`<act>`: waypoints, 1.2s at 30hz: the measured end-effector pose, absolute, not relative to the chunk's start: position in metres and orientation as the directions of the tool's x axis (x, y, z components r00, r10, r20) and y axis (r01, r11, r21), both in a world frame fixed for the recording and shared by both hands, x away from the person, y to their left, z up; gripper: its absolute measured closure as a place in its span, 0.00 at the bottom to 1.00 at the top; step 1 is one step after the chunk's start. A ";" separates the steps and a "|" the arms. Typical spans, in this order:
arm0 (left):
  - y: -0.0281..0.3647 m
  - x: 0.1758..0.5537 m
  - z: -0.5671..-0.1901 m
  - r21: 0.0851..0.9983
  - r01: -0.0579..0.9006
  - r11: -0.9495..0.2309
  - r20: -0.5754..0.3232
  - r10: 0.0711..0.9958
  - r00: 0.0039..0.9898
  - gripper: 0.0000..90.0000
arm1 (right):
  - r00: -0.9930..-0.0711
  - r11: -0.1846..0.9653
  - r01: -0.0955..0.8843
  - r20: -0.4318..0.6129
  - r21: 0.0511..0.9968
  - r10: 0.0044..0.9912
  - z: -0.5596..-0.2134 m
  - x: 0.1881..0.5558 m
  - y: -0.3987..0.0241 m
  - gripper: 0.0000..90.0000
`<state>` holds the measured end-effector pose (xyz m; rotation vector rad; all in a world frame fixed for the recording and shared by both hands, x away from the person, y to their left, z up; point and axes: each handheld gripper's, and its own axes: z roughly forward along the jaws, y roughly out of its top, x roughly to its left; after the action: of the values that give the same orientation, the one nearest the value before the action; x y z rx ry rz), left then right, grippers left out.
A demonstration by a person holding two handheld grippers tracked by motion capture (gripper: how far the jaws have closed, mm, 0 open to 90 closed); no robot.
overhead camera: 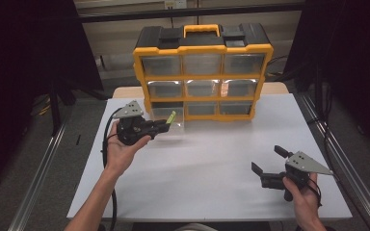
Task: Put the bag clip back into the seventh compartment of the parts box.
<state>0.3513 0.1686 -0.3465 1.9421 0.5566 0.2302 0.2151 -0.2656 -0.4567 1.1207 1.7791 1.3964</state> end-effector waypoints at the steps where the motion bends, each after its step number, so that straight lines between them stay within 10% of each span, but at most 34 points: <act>1: 0.170 0.352 -0.346 0.900 0.281 -0.333 -0.094 0.482 0.871 0.87 | -0.457 0.088 0.247 0.037 0.965 0.889 -0.457 0.215 -0.266 0.00; 36: 0.172 0.410 -0.331 0.826 0.378 -0.418 -0.099 0.552 0.828 0.87 | -0.454 0.081 0.242 0.039 0.967 0.890 -0.457 0.215 -0.266 0.00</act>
<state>0.4099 0.1717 -0.3314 2.0578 0.6830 0.2317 0.2154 -0.2662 -0.4567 1.1206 1.7685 1.4007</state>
